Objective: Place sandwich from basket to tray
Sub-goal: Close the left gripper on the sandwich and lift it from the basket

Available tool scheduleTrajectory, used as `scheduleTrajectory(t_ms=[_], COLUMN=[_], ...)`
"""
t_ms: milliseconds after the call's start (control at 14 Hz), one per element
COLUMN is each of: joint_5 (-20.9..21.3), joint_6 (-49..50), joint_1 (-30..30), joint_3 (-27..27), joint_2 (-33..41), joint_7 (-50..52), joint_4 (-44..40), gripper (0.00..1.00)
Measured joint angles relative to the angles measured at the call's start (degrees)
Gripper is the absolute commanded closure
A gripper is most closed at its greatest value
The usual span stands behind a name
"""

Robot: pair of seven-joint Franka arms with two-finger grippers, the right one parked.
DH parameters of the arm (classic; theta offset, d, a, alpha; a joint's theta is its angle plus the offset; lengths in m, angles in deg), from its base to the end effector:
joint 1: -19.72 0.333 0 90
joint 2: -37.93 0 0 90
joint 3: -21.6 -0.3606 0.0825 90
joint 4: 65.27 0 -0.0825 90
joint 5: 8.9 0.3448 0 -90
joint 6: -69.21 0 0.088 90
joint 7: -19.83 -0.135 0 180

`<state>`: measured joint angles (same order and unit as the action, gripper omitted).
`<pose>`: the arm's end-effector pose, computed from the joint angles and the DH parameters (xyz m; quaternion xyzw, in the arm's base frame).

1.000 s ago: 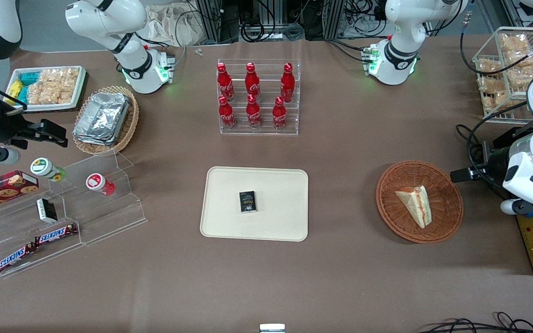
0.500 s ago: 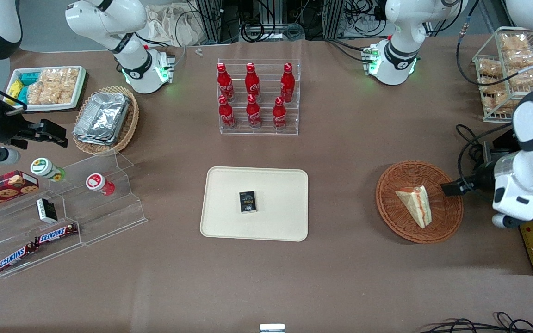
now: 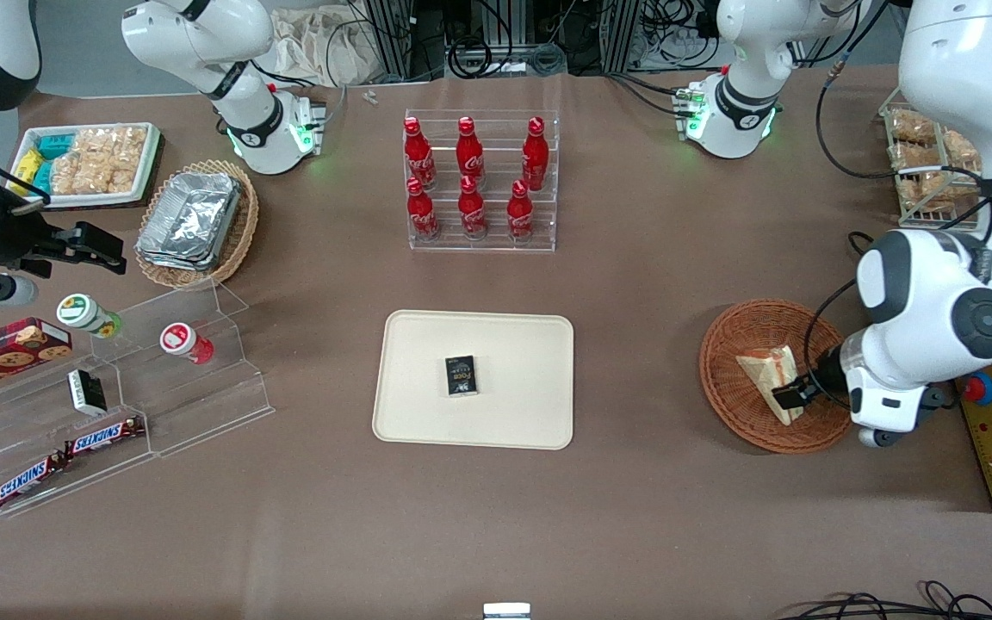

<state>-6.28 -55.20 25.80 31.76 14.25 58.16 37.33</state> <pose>0.6299 -0.0310 0.3582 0.9573 0.2884 -0.0181 0.0111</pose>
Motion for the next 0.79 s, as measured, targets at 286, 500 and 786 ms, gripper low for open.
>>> scheduleTrajectory(t_ms=[286,500,786], joint_5=[1.07,2.81,5.43], joint_6=[-3.36,-3.39,-3.56], joint_1=[-0.01,-0.03,-0.46], joint_3=[0.03,0.04,0.07], joint_2=[-0.82,-1.73,-3.65], joint_7=[1.76,2.10,2.32], joint_4=[4.52,5.33,5.35], gripper=[0.00,0.00,0.66])
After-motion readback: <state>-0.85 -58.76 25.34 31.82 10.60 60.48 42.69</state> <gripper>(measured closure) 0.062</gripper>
